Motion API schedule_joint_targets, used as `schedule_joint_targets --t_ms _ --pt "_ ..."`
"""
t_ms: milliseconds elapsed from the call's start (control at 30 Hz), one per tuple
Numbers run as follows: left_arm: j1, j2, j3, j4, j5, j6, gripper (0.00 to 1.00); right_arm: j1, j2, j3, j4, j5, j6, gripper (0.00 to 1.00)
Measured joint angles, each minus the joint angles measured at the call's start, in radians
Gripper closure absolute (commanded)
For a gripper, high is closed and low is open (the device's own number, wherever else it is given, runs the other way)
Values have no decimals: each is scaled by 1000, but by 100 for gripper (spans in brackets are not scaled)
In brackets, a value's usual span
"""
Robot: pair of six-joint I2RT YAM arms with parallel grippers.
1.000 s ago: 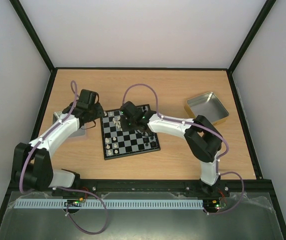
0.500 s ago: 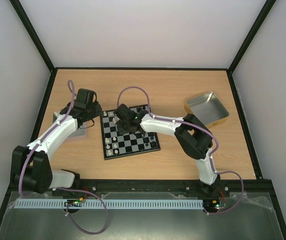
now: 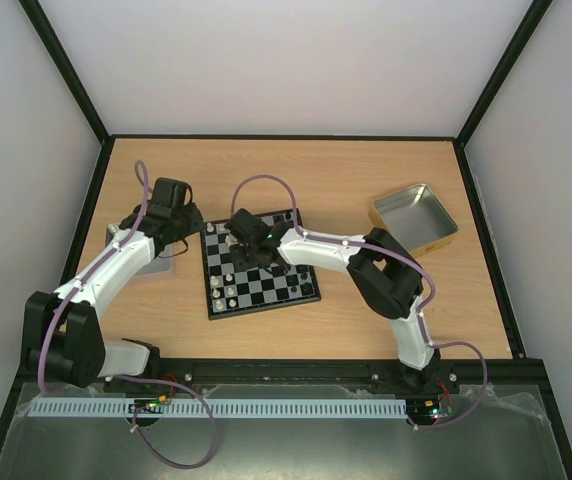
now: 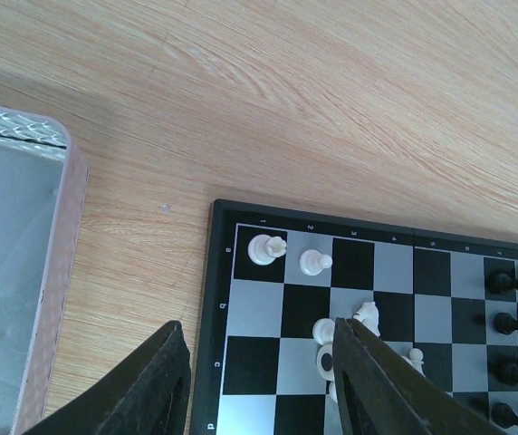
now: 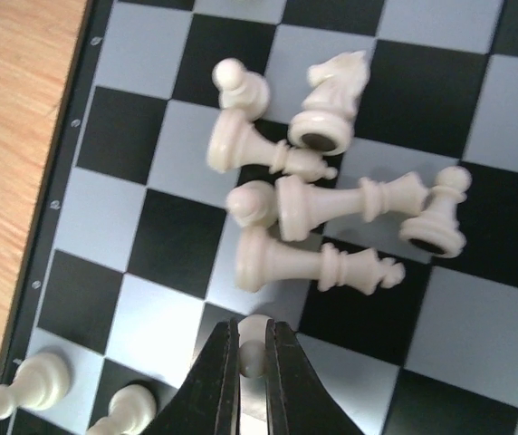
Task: Set up the chess pieces on the board
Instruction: Pick up the chess piece from the chessboard, then place the chess piece on the chessboard.
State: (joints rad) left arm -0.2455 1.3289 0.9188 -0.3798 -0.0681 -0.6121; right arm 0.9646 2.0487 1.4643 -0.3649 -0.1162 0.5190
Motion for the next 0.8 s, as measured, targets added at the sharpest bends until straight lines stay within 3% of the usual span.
schedule_joint_targets --t_ms 600,800 --pt "2 0 0 5 8 2 55 51 54 84 2 -33 -1 92" --pt "4 0 -2 6 8 3 55 53 72 89 -1 -35 -3 83"
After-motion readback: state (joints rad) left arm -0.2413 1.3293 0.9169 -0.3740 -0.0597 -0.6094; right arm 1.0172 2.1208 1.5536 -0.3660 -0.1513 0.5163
